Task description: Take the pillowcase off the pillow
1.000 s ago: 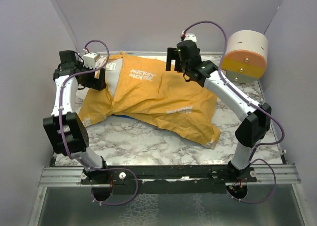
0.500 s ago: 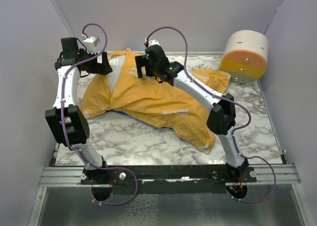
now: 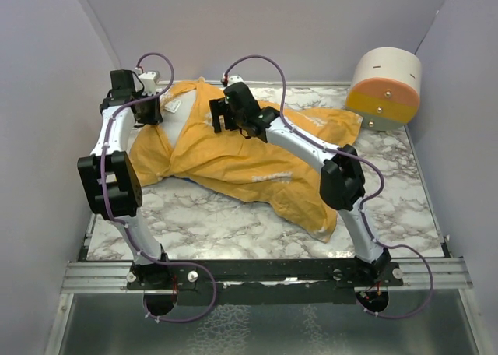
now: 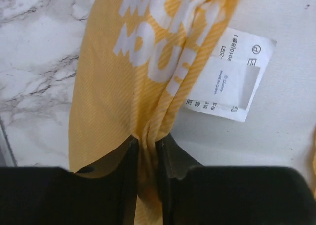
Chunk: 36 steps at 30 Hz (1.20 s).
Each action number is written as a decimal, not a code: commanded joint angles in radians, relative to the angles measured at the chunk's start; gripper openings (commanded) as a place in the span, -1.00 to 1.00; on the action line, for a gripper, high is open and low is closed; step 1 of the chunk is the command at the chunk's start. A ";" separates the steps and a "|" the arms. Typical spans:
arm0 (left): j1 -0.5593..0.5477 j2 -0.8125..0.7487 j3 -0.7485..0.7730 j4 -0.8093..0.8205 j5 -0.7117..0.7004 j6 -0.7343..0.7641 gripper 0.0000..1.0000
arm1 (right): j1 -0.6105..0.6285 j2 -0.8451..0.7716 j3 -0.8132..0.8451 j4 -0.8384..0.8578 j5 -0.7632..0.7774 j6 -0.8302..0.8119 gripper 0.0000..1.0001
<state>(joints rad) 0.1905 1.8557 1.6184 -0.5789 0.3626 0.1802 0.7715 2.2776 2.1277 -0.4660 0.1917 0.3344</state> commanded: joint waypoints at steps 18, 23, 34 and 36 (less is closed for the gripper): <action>0.059 0.097 0.045 0.093 -0.329 -0.003 -0.47 | -0.001 -0.271 -0.364 0.085 -0.016 0.025 0.46; 0.030 0.256 0.140 -0.015 -0.249 -0.057 -0.33 | 0.003 -0.257 -0.221 0.049 -0.077 -0.028 0.52; 0.028 0.430 0.390 -0.277 0.116 -0.075 -0.34 | -0.195 -0.032 0.075 -0.104 -0.368 -0.087 0.99; 0.014 0.470 0.484 -0.324 0.156 -0.094 -0.49 | -0.212 -0.060 -0.063 -0.083 -0.421 -0.113 0.99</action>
<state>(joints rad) 0.2356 2.2620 1.9743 -0.7834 0.3515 0.1303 0.6514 2.1986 2.2456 -0.4694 -0.0715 0.2718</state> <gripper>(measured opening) 0.305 0.994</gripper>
